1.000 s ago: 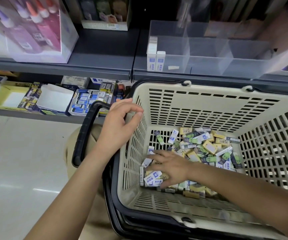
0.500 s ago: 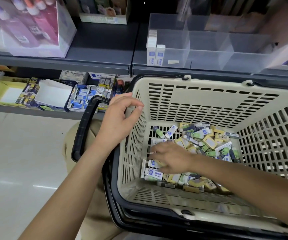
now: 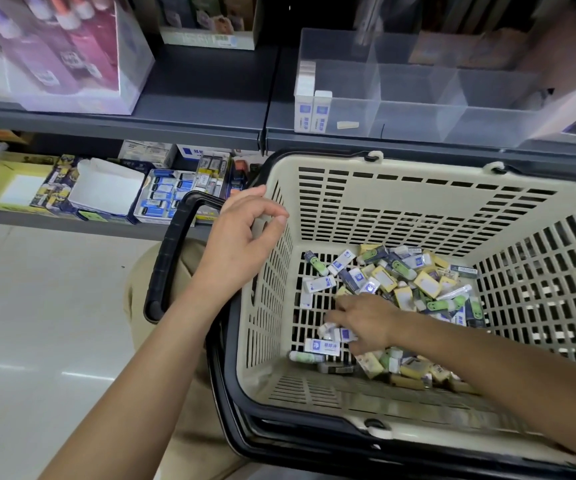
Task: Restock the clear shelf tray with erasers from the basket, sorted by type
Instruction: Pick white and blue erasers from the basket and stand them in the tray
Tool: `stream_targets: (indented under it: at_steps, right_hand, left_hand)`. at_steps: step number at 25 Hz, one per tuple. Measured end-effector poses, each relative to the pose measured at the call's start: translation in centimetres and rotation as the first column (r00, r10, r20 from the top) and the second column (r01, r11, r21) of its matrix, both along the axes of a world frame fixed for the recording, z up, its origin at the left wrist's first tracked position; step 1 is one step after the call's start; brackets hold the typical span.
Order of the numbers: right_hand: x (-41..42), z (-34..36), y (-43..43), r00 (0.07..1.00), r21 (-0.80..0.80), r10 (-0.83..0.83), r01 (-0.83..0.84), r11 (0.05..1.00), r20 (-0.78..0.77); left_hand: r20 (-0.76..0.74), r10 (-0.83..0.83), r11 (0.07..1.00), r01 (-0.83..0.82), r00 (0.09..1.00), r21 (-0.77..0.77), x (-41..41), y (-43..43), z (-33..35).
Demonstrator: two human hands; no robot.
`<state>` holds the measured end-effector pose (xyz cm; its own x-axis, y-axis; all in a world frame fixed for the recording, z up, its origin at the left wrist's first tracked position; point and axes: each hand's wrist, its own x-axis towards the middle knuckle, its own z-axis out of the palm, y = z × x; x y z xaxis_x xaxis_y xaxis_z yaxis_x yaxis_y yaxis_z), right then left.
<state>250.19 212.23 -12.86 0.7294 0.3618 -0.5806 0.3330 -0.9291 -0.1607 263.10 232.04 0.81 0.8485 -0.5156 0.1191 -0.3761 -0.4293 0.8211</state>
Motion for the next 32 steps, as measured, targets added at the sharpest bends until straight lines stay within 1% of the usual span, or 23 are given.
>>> stream_targets:
  at_steps: [2, 4, 7, 12, 16, 19, 21, 22, 24, 25, 26, 27, 28, 29, 30, 31, 32]
  right_hand:
    - [-0.8, -0.5, 1.0, 0.999, -0.083, 0.044, -0.042, 0.996, 0.022]
    - [-0.6, -0.6, 1.6, 1.000, -0.101, 0.001, -0.001, 0.995, -0.001]
    - [-0.4, -0.4, 1.5, 0.995, -0.067, -0.070, 0.065, 0.996, -0.069]
    - [-1.2, -1.2, 2.2, 0.991, -0.017, -0.136, 0.136, 0.991, -0.007]
    - [-0.8, -1.2, 1.9, 0.984, 0.027, -0.179, 0.179, 0.984, -0.012]
    - [-1.2, -1.8, 2.4, 0.991, 0.006, -0.119, 0.119, 0.993, 0.055]
    - [-1.1, -2.1, 2.6, 0.993, 0.009, -0.097, 0.097, 0.995, 0.062]
    - [-0.9, -2.1, 2.4, 0.991, 0.033, -0.118, 0.117, 0.993, 0.055]
    - [-0.5, -1.8, 1.7, 0.979, 0.127, -0.202, 0.199, 0.972, 0.013]
    - [-0.3, -1.5, 1.3, 0.967, 0.192, -0.256, 0.254, 0.948, -0.013]
    - [-0.1, -1.0, 0.9, 0.949, 0.271, -0.314, 0.310, 0.911, -0.032]
    - [0.0, -0.2, 0.6, 0.927, 0.362, -0.373, 0.363, 0.858, -0.046]
    - [0.3, 0.7, 0.2, 0.901, 0.451, -0.430, 0.407, 0.794, -0.055]
    - [0.6, 1.9, -0.2, 0.870, 0.524, -0.489, 0.441, 0.728, -0.053]
    - [1.0, 3.1, -0.8, 0.832, 0.580, -0.553, 0.471, 0.664, -0.043]
    - [1.4, 4.5, -1.5, 0.783, 0.631, -0.621, 0.501, 0.592, -0.038]
    - [1.7, 5.9, -2.3, 0.727, 0.682, -0.685, 0.526, 0.509, -0.049]
  left_hand:
    - [-0.007, 0.012, 1.000, -0.012, 1.000, -0.015, 0.0, 0.0, 0.0]
    - [-0.014, 0.015, 1.000, -0.015, 1.000, -0.013, 0.0, -0.1, 0.1]
    - [-0.015, 0.019, 1.000, -0.019, 1.000, -0.006, -0.1, -0.1, 0.2]
    - [-0.018, 0.020, 1.000, -0.020, 1.000, 0.003, -0.1, -0.1, 0.1]
    - [-0.008, 0.016, 1.000, -0.016, 1.000, 0.012, -0.1, -0.2, 0.2]
    - [0.019, 0.005, 0.999, -0.006, 1.000, 0.052, -0.1, -0.4, 0.5]
    - [0.015, -0.003, 0.997, 0.002, 1.000, 0.074, -0.1, -0.5, 1.1]
    - [0.022, -0.007, 0.995, 0.005, 1.000, 0.096, -0.1, -0.5, 1.4]
    - [0.103, -0.016, 0.986, -0.001, 0.995, 0.167, -0.5, -0.7, 1.9]
    - [0.161, -0.022, 0.984, -0.007, 0.987, 0.178, -0.8, -0.8, 2.3]
    - [0.213, -0.023, 0.989, -0.010, 0.977, 0.151, -1.3, -1.2, 2.7]
    - [0.243, -0.023, 0.995, -0.002, 0.970, 0.102, -1.9, -1.7, 3.2]
    - [0.240, -0.028, 0.998, 0.016, 0.970, 0.054, -2.5, -2.3, 3.5]
    - [0.191, -0.031, 1.000, 0.030, 0.981, 0.011, -3.1, -3.2, 3.7]
    - [0.087, -0.020, 0.999, 0.023, 0.996, -0.031, -3.6, -4.0, 3.7]
    - [-0.071, 0.004, 0.998, -0.009, 0.997, -0.070, -4.0, -5.0, 3.5]
    - [-0.284, 0.037, 0.994, -0.066, 0.958, -0.092, -4.2, -5.8, 3.3]
